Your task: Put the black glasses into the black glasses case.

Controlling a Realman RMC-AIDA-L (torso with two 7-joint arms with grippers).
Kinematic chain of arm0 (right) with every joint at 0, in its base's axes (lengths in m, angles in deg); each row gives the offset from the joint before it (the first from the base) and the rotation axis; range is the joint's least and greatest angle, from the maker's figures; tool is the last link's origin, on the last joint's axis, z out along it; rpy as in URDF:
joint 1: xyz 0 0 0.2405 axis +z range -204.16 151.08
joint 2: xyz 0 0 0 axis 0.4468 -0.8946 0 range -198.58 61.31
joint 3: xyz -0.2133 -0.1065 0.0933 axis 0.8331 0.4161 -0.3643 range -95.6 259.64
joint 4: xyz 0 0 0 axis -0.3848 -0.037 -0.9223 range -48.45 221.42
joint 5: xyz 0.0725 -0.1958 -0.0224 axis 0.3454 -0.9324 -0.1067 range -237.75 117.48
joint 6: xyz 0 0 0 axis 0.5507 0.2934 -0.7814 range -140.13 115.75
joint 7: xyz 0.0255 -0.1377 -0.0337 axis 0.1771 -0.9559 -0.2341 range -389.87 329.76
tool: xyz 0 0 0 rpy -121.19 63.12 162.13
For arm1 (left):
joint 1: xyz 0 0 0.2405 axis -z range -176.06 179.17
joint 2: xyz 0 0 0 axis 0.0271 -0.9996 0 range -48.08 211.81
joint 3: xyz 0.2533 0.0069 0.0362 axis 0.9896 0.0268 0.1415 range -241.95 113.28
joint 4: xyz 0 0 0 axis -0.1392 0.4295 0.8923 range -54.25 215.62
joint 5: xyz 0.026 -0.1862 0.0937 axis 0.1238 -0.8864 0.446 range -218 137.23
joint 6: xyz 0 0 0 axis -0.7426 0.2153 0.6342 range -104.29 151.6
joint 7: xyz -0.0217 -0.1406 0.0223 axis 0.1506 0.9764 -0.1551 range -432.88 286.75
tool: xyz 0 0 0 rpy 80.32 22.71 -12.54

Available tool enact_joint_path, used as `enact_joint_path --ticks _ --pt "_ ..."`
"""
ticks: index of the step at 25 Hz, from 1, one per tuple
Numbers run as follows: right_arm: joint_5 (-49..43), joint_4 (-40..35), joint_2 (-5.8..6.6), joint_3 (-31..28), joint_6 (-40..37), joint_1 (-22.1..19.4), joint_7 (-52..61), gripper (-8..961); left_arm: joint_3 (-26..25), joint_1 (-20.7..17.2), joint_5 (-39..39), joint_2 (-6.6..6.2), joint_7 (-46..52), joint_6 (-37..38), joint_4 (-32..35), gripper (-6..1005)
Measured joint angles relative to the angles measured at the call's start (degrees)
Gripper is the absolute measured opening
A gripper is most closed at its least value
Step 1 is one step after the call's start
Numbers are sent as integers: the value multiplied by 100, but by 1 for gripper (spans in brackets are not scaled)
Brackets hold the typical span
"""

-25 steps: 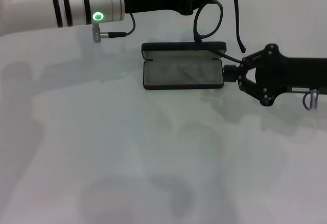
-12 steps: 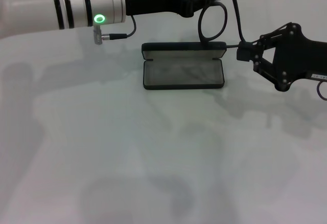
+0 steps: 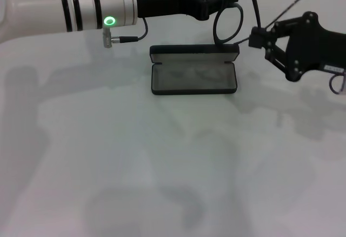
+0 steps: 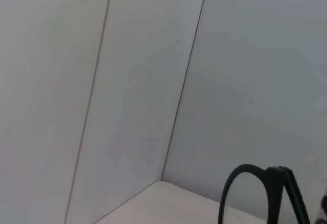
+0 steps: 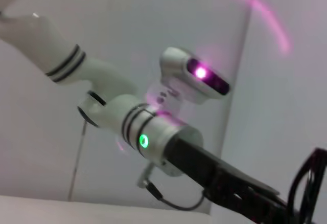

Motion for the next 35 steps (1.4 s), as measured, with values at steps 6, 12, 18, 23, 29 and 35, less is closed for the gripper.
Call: enact_joint_path --ticks 6,12,18,23,29,35 --pt "6 234 -19 17 268 192 -35 54 0 24 4 20 -9 -2 -3 113" --pt "10 244 -44 48 437 265 -68 56 0 30 5 32 -29 -3 -34 113" --pt "14 195 -32 33 419 217 -40 59 1 15 -5 12 -96 0 -33 112" --pt "91 18 15 -19 373 25 51 62 1 -17 -17 8 -188 2 -35 112" --pt "251 -127 -1 -64 361 -126 38 64 0 -7 -20 9 -260 6 -34 101" --pt "219 -113 -2 -48 354 -102 52 67 0 14 -22 26 -317 6 -34 41"
